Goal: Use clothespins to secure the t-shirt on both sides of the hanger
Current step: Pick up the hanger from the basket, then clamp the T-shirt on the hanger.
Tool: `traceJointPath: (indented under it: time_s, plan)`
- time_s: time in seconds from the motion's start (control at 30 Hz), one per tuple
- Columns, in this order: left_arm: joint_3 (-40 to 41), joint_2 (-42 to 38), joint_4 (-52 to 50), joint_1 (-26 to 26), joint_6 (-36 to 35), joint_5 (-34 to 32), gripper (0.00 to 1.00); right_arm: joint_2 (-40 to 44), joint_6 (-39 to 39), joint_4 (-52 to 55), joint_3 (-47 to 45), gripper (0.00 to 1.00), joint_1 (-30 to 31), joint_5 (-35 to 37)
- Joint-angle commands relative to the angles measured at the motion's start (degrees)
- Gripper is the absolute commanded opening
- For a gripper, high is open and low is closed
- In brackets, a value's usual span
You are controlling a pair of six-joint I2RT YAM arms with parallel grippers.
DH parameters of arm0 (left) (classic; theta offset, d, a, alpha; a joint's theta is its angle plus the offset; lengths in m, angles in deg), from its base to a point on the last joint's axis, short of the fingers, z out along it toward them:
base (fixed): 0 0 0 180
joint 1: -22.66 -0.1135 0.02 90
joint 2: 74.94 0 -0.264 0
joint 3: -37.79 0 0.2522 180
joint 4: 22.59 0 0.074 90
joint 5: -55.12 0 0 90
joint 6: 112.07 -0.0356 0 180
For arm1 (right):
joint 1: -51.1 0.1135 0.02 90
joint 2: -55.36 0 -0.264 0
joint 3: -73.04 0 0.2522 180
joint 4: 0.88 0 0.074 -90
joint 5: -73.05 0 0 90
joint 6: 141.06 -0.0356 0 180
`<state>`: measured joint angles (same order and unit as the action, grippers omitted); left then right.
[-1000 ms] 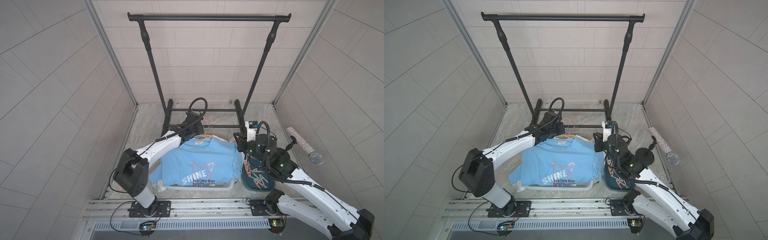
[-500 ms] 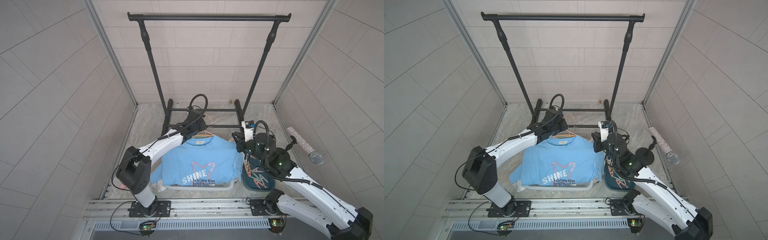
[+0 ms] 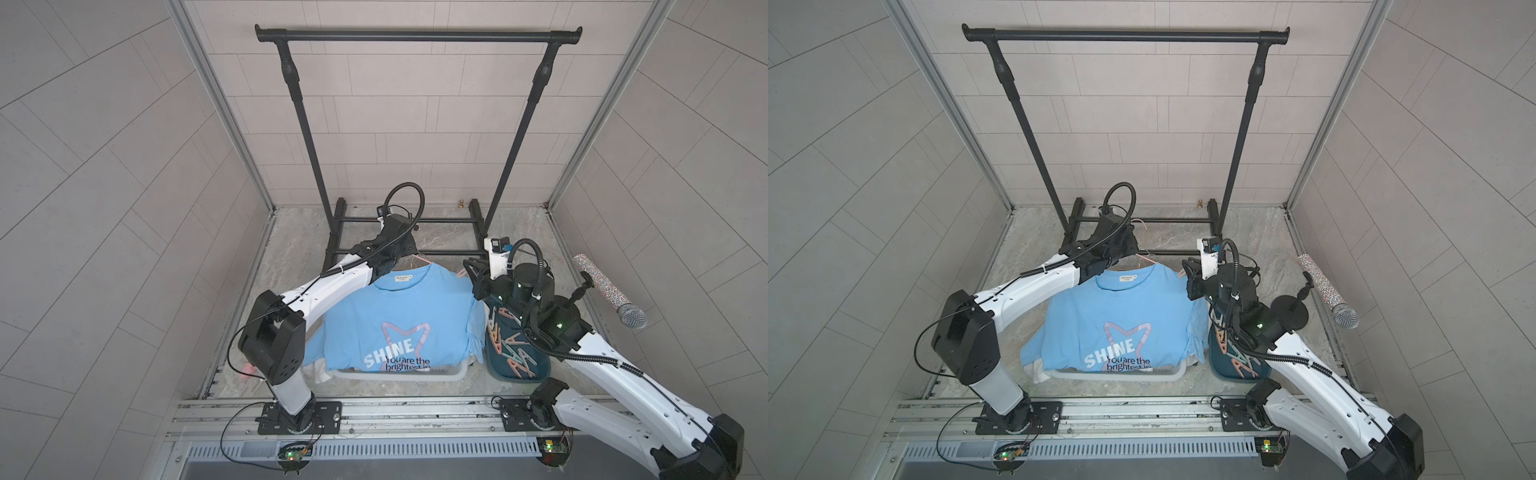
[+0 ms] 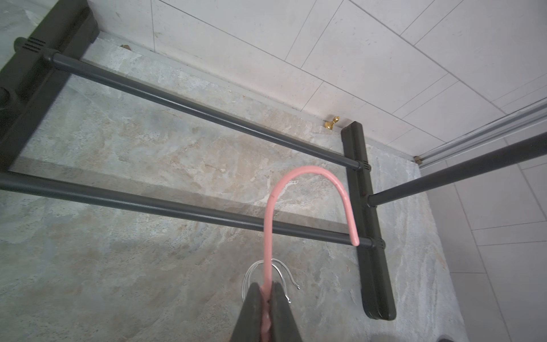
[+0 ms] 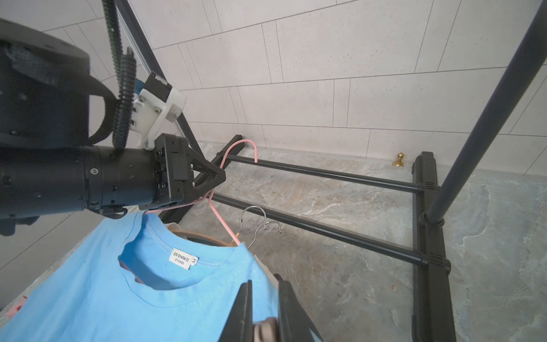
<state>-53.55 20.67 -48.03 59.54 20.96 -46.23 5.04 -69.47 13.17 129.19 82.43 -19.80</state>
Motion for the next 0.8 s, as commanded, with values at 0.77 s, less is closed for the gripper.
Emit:
traceJointPath:
  time_s: [0.77]
  plan:
    - [4.64,-12.54,13.36,0.7,-1.19,7.92,0.0,-4.34,0.41,-7.36,1.48,0.0,-3.55,-17.1]
